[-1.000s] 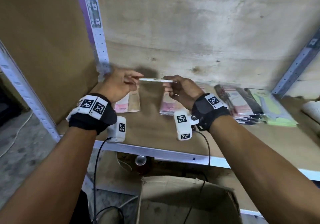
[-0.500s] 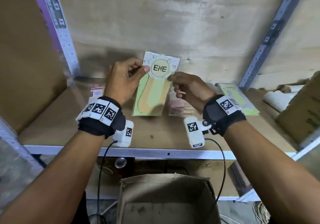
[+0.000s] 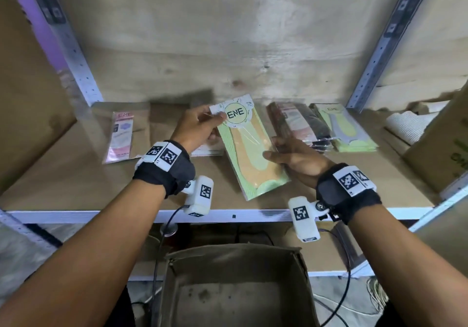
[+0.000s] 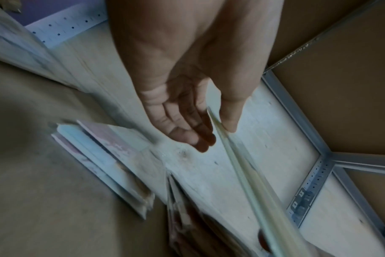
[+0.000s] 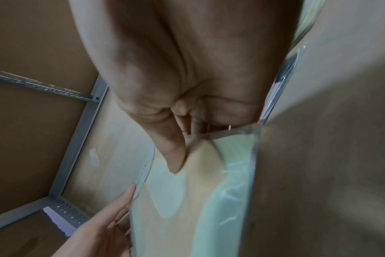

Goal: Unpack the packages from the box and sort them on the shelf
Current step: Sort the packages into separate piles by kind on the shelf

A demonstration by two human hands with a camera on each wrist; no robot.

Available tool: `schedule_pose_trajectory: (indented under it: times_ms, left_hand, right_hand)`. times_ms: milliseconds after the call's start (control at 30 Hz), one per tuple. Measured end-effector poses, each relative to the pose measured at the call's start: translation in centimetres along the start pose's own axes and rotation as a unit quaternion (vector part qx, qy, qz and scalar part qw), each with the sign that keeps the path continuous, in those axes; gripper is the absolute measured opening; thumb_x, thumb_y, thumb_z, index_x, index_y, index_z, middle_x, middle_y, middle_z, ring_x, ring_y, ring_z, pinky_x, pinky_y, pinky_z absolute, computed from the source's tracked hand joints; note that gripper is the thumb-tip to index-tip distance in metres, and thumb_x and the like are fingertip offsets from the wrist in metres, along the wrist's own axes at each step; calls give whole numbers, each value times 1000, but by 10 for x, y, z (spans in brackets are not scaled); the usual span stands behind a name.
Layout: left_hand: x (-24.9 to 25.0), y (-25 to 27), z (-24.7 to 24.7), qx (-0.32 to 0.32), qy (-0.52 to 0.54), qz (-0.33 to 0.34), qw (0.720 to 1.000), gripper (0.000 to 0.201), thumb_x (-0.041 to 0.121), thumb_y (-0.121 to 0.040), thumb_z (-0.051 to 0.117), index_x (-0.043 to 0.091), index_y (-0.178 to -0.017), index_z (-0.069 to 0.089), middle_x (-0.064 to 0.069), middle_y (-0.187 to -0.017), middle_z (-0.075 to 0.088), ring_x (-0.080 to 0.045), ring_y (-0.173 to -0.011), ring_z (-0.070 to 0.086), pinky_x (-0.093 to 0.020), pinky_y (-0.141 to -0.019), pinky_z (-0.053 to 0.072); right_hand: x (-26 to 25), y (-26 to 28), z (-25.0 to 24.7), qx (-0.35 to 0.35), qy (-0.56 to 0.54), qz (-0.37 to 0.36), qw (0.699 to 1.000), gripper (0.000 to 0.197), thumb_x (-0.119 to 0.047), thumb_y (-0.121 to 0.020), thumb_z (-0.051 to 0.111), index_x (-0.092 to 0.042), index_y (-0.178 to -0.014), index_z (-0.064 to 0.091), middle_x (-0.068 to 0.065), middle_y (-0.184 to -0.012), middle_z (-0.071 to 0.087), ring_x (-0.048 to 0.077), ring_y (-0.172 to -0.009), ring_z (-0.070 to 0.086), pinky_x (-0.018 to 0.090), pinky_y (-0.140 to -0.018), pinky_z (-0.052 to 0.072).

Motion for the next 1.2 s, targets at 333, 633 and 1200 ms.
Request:
schedule_pose_trajectory:
  times_ms: [333, 633, 1200]
  left_hand:
    - [-9, -18, -2, -4, -54, -1, 999, 46, 50, -85, 69, 14, -113, 73, -6, -121, 69, -24, -109, 68, -46, -99, 51]
    - [-6, -18, 16, -38, -94, 23, 995, 61, 72, -75, 59, 13, -87, 68, -1, -94, 66, -17, -89, 57, -32, -85, 43]
    - [-16, -14, -24, 37, 94, -77, 992, 47, 64, -87, 57, 20, -85, 75, -1, -79, 77, -14, -64, 69, -28, -59, 50]
  right_hand:
    - [16, -2, -15, -51, 46, 34, 997, 28, -4, -89, 68, -31, -92, 75, -10, -100, 76, 14, -98, 68, 31, -92, 52]
    - [16, 1, -22, -22, 8, 46, 999, 25, -3, -85, 70, -14, -107, 65, 2, -89, 71, 10, -64, 65, 25, -56, 53]
    - [9, 9, -23, -26, -92, 51, 994, 13, -12, -81, 68, -8, -93, 67, 4, -87, 74, 14, -78, 68, 23, -57, 58]
Point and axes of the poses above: each hand's wrist, its own y-axis away from the middle knuckle, its own z-axis out of the palm, x = y × z, the point moved 7 cm from there along -y, towards the middle knuckle
